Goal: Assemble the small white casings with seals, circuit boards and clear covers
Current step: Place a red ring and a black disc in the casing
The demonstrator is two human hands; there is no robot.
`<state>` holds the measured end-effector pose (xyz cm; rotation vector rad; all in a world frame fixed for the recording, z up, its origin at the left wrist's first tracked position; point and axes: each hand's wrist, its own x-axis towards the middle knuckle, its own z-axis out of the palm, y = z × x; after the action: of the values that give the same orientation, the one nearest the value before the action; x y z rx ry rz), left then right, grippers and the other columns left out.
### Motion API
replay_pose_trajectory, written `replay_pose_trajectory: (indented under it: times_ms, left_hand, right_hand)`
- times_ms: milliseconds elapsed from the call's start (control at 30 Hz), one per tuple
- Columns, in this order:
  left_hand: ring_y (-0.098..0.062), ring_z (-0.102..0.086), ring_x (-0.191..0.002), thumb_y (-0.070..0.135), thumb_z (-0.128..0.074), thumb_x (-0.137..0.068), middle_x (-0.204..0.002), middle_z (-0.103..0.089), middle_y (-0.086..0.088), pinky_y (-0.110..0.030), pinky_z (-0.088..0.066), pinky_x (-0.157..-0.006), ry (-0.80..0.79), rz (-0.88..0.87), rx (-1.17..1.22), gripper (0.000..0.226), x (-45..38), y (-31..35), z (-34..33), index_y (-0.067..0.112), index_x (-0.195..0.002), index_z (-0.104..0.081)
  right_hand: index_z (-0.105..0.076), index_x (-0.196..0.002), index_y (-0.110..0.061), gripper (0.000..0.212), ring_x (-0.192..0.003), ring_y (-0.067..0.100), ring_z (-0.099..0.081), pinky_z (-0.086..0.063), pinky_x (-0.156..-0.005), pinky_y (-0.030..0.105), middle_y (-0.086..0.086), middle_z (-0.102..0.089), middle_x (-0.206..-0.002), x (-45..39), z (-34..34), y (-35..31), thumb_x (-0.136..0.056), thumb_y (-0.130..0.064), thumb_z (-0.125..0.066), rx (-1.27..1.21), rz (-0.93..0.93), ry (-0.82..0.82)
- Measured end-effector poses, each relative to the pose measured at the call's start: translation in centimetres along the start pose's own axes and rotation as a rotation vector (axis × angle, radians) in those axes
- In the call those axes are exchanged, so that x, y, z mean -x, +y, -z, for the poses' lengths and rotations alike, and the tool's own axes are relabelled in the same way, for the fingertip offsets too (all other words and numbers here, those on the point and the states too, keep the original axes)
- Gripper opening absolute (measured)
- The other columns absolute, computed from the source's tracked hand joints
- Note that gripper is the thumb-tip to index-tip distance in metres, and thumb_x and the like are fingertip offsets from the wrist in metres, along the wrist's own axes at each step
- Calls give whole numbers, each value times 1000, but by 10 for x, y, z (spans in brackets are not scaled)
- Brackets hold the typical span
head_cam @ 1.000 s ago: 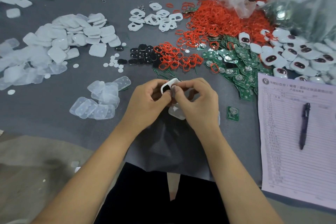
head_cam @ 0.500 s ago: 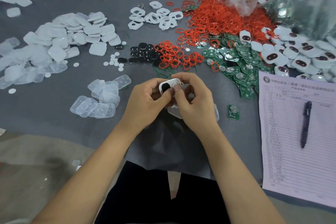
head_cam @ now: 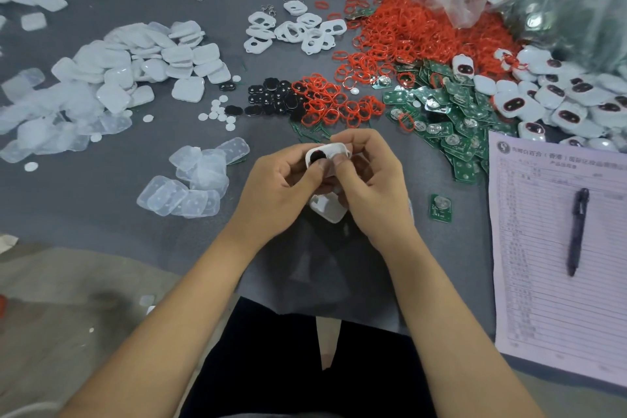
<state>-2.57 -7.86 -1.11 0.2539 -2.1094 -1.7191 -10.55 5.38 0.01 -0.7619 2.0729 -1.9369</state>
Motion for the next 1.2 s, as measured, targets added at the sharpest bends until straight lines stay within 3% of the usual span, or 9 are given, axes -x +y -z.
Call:
replay_pose_trajectory:
  times_ms: [133, 233, 467, 667, 833, 1000, 1067, 1133, 1200]
  left_hand:
    - [-15, -77, -98, 12, -63, -103, -107, -80, 2, -25, -60, -83, 5, -21, -18, 23, 0, 1, -1, 9, -124, -73]
    - [-17, -77, -91, 18, -67, -102, -99, -80, 2, -34, -63, -80, 55, 15, -17, 19, 0, -2, -1, 12, -117, -76]
    - [-8, -72, -83, 8, -68, -99, -95, -78, 0, -20, -56, -73, 102, 49, 1, 12, -1, 1, 1, 10, -108, -76]
    - [0, -69, -76, 12, -71, -97, -84, -76, 10, -15, -54, -68, 87, 50, 67, 5, -1, 1, -1, 13, -101, -74]
    - [-12, -76, -95, 22, -67, -98, -103, -80, 4, -21, -59, -79, 31, 41, 131, 18, 0, 1, 2, 31, -110, -77]
    - [-20, -73, -112, 17, -61, -103, -122, -76, -1, -28, -60, -90, -127, 30, 250, 30, 3, 3, -2, 25, -132, -68]
    - [-21, -73, -114, 19, -59, -106, -125, -75, -2, -28, -60, -90, -137, 46, 285, 30, 2, 5, -6, 19, -136, -63]
    - [-21, -73, -114, 24, -57, -105, -125, -75, -1, -28, -60, -89, -152, 53, 285, 34, 2, 8, -12, 17, -138, -59]
    - [-20, -74, -111, 27, -56, -105, -123, -75, 2, -27, -61, -87, -186, 41, 264, 32, 2, 12, -21, 20, -136, -60]
  right_hand:
    - [-64, -107, -15, 21, -72, 15, -62, -55, -67, 32, 2, -66, -88, 1, 0, 1, -99, 2, -56, 13, -2, 8]
    - [-67, -110, -16, 22, -74, 24, -62, -50, -67, 24, 8, -67, -89, 2, -1, 2, -98, 0, -59, 70, 35, 7]
    - [-72, -116, -21, 28, -87, 31, -68, -57, -76, 47, 7, -71, -100, 2, -2, 7, -97, -4, -61, 76, 68, -10]
    - [-73, -113, -14, 22, -83, 27, -69, -56, -74, 33, 7, -72, -96, 1, -1, 5, -96, -2, -64, 37, 58, -11]
    - [-72, -115, -13, 19, -85, 27, -70, -60, -76, 41, 8, -72, -99, 1, 2, 3, -99, -8, -63, 3, 47, 0]
    - [-72, -121, -13, 22, -90, 34, -69, -60, -81, 54, 13, -73, -102, -3, 10, 2, -103, -9, -60, -88, -16, 30]
    - [-72, -124, -10, 24, -82, 18, -69, -60, -73, 40, 5, -75, -99, -4, 15, -1, -103, -11, -59, -81, -33, 27]
    - [-72, -123, -10, 25, -67, 0, -62, -49, -63, 19, -10, -71, -86, -3, 24, -4, -103, -12, -58, -46, -41, 34]
    - [-74, -120, -11, 25, -58, -2, -58, -43, -59, 14, -15, -67, -78, 3, 37, -4, -101, -12, -58, 12, -46, 63]
